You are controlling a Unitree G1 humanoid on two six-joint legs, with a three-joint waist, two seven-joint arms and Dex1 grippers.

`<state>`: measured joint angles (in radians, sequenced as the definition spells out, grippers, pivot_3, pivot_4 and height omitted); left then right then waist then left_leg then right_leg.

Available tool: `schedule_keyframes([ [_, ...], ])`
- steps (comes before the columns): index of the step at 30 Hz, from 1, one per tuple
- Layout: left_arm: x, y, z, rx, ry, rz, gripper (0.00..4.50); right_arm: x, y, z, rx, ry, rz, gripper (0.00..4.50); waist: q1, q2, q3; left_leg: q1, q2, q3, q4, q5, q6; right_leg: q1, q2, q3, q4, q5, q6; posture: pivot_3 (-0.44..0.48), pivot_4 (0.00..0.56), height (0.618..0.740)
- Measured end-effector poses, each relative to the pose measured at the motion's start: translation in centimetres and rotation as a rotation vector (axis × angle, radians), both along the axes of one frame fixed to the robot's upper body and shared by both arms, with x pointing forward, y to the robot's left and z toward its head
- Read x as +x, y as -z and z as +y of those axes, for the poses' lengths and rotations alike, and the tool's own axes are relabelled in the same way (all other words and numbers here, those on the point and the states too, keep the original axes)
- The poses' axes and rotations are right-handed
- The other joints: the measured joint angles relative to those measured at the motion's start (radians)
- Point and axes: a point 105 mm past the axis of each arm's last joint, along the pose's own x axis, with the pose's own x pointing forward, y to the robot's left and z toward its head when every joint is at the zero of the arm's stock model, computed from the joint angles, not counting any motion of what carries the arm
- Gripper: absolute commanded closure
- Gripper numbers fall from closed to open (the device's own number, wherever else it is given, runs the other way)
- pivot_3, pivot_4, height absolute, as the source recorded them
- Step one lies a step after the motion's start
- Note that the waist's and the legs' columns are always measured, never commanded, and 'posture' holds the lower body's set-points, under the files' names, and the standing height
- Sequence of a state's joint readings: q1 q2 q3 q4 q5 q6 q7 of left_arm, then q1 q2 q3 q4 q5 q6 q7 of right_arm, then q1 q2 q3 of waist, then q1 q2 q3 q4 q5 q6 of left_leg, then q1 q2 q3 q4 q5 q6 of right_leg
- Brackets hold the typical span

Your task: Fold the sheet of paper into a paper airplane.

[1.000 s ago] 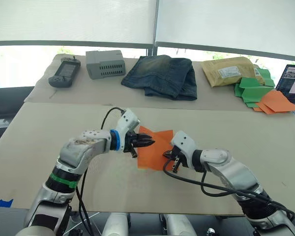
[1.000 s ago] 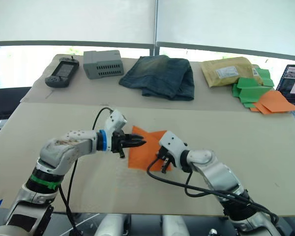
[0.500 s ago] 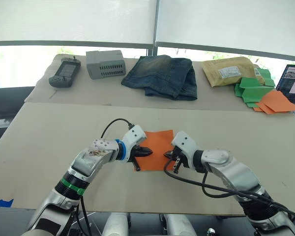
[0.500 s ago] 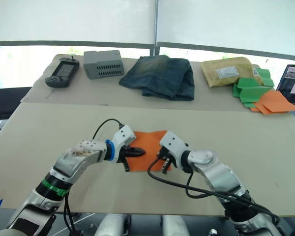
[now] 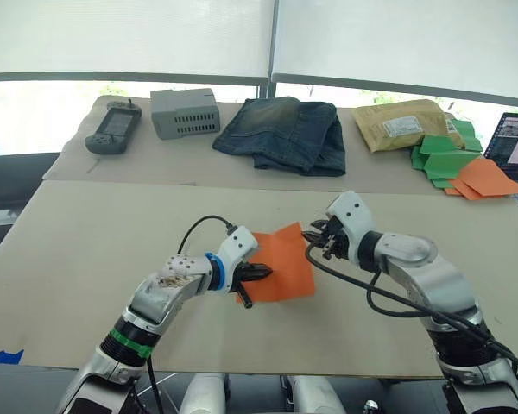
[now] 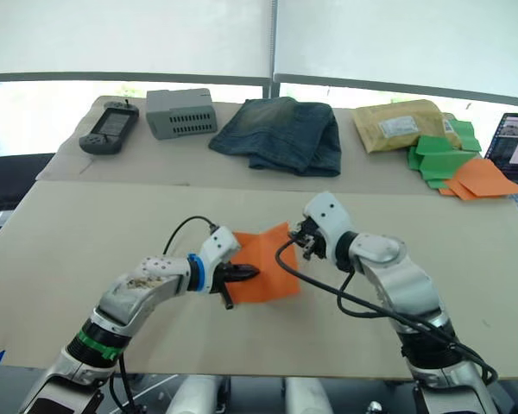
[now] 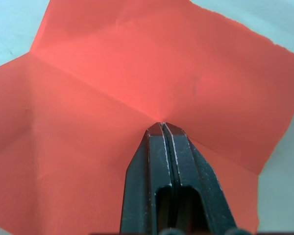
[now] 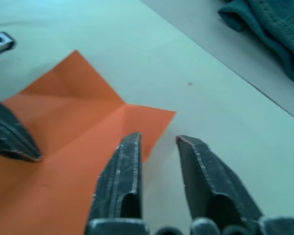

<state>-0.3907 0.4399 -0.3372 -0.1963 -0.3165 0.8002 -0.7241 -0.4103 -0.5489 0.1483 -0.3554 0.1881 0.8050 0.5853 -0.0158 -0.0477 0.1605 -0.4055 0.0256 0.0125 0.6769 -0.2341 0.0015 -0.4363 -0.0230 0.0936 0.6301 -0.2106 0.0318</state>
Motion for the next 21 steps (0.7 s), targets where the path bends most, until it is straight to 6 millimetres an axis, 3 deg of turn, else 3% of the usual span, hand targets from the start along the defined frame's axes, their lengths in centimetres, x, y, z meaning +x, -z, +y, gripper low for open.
schedule_keyframes([
  [13, -0.2, 0.0, 0.1, -0.002, -0.010, 0.000, 4.50, 0.4, 2.3, 1.1, 0.042, -0.005, 0.098, 2.63, -0.003, 0.000, 0.000, 0.000, 0.000, 0.000, 0.000, 0.000, 0.000, 0.000, 0.000, 0.000, 0.000, 0.000, 0.000, 0.000, 0.150, 0.728],
  [17, -0.2, 0.0, 0.1, -0.002, -0.008, -0.001, 4.50, 0.5, 2.5, 1.6, 0.066, -0.021, 0.116, 3.68, -0.002, 0.000, 0.000, 0.000, 0.000, 0.000, 0.000, 0.000, 0.000, 0.000, 0.000, 0.000, 0.000, 0.000, 0.000, 0.000, 0.150, 0.728],
  [19, -0.2, 0.0, 0.1, -0.001, -0.008, -0.002, 4.50, 0.4, 2.4, 1.8, 0.062, -0.043, 0.106, 4.42, -0.002, 0.000, 0.000, 0.000, 0.000, 0.000, 0.000, 0.000, 0.000, 0.000, 0.000, 0.000, 0.000, 0.000, 0.000, 0.000, 0.150, 0.728],
  [21, -0.2, 0.0, 0.1, -0.001, -0.008, -0.002, 4.50, 0.2, 2.4, 2.0, 0.010, -0.074, 0.069, 4.47, -0.002, 0.000, 0.000, 0.000, 0.000, 0.000, 0.000, 0.000, 0.000, 0.000, 0.000, 0.000, 0.000, 0.000, 0.000, 0.000, 0.150, 0.728],
])
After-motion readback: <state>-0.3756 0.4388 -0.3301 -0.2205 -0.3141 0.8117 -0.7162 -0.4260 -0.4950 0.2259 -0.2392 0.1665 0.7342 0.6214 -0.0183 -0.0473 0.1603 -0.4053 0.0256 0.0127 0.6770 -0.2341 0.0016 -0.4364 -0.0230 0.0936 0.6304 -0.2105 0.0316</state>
